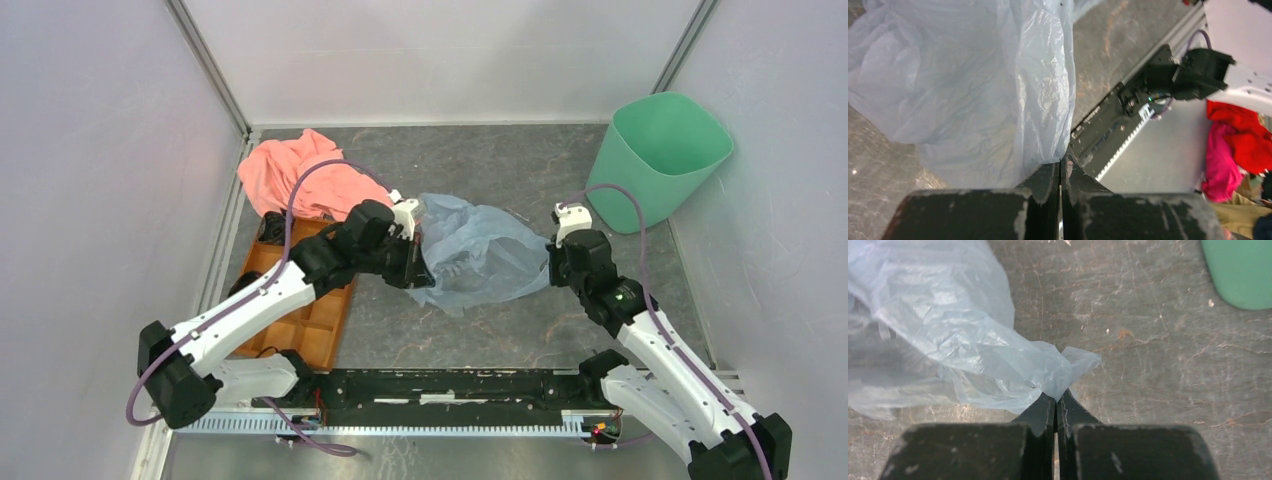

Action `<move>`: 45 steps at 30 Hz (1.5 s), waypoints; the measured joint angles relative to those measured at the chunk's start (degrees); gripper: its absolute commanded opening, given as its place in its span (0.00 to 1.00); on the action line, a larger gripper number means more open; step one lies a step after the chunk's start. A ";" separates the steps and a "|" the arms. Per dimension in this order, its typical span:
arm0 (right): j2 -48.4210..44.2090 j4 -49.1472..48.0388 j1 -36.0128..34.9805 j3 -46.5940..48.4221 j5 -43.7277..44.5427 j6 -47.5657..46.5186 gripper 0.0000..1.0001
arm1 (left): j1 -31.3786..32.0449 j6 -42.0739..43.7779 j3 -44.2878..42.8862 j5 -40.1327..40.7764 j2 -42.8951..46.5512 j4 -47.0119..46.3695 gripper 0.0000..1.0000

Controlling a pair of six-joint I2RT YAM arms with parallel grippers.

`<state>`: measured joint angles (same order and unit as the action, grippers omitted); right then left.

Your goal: Put the trash bags into the trash bin

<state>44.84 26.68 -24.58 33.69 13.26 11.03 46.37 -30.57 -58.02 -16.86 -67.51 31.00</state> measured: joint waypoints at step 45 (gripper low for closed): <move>-4.96 0.00 0.00 3.30 -6.99 6.27 0.00 | 37.00 -32.79 11.98 69.44 -3.37 3.30 0.89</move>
<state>39.88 26.68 -24.58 36.99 6.26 17.30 83.37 -63.35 -46.04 52.58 -70.87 34.30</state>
